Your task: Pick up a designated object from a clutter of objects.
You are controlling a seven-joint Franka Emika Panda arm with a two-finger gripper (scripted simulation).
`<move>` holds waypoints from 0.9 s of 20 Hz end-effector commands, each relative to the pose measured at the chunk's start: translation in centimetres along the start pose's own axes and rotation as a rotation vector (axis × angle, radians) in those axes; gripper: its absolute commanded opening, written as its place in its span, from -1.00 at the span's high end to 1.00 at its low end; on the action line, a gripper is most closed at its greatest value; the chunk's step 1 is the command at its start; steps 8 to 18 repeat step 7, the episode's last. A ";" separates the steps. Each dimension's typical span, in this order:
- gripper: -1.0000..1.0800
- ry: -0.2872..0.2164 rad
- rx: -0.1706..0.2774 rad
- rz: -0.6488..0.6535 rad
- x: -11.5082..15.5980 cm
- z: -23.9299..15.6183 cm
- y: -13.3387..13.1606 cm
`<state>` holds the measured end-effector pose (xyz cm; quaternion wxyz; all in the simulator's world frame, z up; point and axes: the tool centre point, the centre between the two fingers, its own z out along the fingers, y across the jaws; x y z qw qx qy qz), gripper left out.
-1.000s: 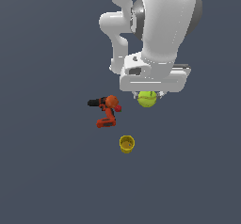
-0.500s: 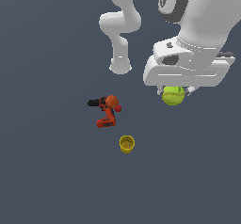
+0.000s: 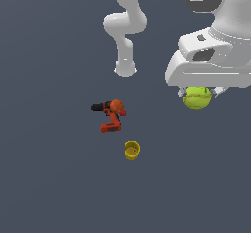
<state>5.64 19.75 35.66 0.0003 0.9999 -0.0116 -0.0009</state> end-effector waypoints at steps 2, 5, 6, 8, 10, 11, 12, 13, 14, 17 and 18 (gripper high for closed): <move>1.00 0.002 0.001 0.000 0.3 -0.5 -0.5; 1.00 0.002 0.001 0.000 0.4 -0.6 -0.6; 1.00 0.002 0.001 0.000 0.4 -0.6 -0.6; 1.00 0.002 0.001 0.000 0.4 -0.6 -0.6; 1.00 0.002 0.001 0.000 0.4 -0.6 -0.6; 1.00 0.002 0.001 0.000 0.4 -0.6 -0.6; 1.00 0.002 0.001 0.000 0.4 -0.6 -0.6; 1.00 0.002 0.001 0.000 0.4 -0.6 -0.6; 1.00 0.002 0.001 0.000 0.4 -0.6 -0.6; 1.00 0.002 0.001 0.000 0.4 -0.6 -0.6; 1.00 0.002 0.001 0.000 0.4 -0.6 -0.6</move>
